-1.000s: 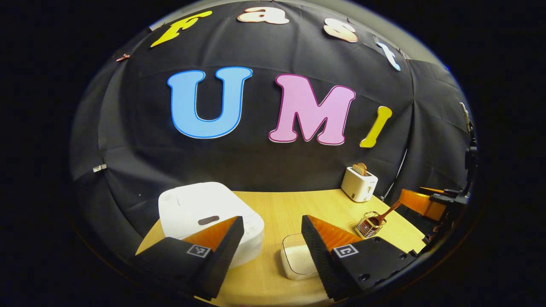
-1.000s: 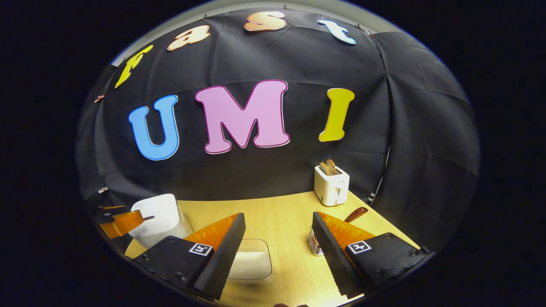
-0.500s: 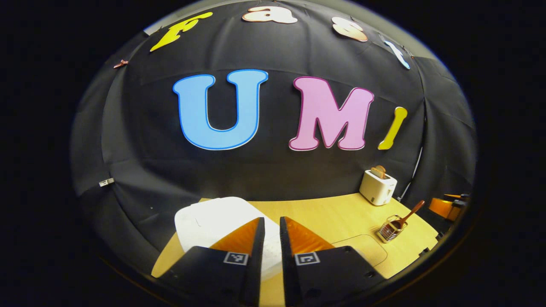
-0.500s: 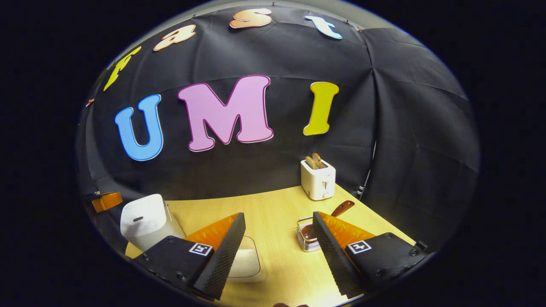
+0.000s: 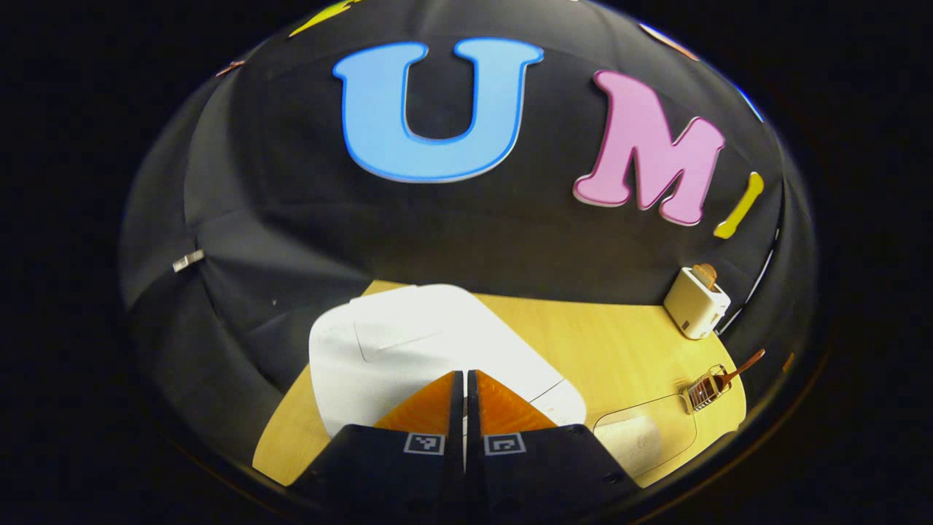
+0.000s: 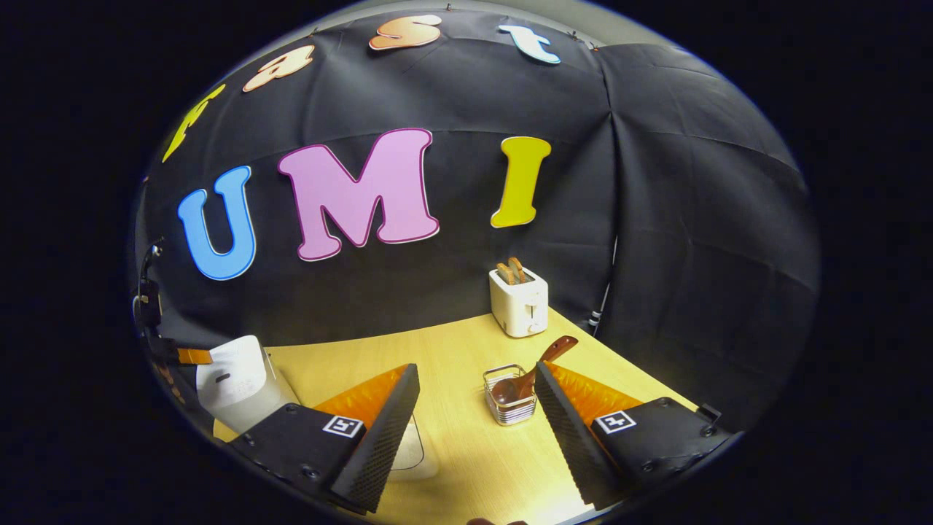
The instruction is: Close the left gripper, press the button to open the rice cooker; take a wooden spoon from the chopstick holder with the right hand, scoop a spoonful of rice and pour it into the rice cooker, then put the wooden spoon back into the chopstick holder.
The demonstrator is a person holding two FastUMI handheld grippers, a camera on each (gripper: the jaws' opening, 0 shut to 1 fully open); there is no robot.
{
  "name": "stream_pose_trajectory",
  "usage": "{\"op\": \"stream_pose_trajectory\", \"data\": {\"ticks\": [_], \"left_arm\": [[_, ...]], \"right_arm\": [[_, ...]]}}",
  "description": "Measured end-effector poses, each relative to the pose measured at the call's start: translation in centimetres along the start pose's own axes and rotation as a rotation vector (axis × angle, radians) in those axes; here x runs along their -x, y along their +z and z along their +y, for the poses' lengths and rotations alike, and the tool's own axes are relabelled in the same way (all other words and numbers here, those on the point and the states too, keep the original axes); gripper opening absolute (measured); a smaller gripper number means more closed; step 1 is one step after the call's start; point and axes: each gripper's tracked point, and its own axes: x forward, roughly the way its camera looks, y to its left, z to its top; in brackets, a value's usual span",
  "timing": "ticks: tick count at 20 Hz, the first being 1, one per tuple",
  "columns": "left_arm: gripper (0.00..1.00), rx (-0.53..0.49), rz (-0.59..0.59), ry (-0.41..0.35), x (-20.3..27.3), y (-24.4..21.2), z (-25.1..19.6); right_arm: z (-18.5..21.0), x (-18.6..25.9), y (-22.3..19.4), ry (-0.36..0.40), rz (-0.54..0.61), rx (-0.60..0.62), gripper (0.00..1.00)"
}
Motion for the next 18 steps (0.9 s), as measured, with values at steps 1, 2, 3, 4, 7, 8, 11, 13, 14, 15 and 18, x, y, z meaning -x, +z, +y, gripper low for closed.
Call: {"op": "stream_pose_trajectory", "data": {"ticks": [1, 2, 3, 4, 7, 8, 11, 13, 14, 15, 18], "left_arm": [[0.05, 0.023, 0.028, 0.002, -0.5, -0.8, 0.1], [0.07, 0.041, 0.045, 0.002, -0.8, -1.3, 0.2], [0.07, 0.059, 0.06, -0.005, -0.9, -1.8, 0.0], [0.05, 0.071, 0.068, -0.006, -0.9, -1.9, -0.1], [0.05, 0.068, 0.073, -0.006, -1.2, -2.4, -0.1], [0.06, 0.078, 0.072, -0.002, -1.2, -2.3, -0.1], [0.06, 0.073, 0.077, 0.009, -1.1, -2.5, -0.2], [0.06, 0.092, 0.083, 0.014, -1.4, -3.1, -0.2], [0.06, 0.095, 0.085, 0.012, -2.0, -2.9, -0.3], [0.06, 0.091, 0.084, 0.008, -1.3, -3.1, -0.2], [0.06, 0.072, 0.08, -0.007, -1.4, -2.8, -0.3]], "right_arm": [[-0.2, 0.1, -0.2, -0.005, 0.004, -0.003, 0.99], [-0.4, 0.1, -0.2, -0.01, 0.008, -0.006, 0.99], [-0.5, 0.2, -0.3, -0.015, 0.01, -0.009, 0.99], [-0.6, 0.2, -0.3, -0.019, 0.012, -0.011, 0.99], [-0.6, 0.1, -0.4, -0.02, 0.019, -0.013, 0.99], [-0.4, 0.1, -0.5, -0.018, 0.023, -0.012, 0.99], [0.1, -0.1, -0.7, -0.008, 0.032, -0.005, 0.99], [0.7, 0.0, -0.9, 0.003, 0.036, -0.003, 0.99], [1.0, 0.0, -1.1, 0.009, 0.042, -0.003, 0.99], [1.2, 0.2, -1.3, 0.013, 0.047, -0.002, 0.99], [1.9, 0.6, -1.7, 0.019, 0.059, -0.002, 0.99]]}}
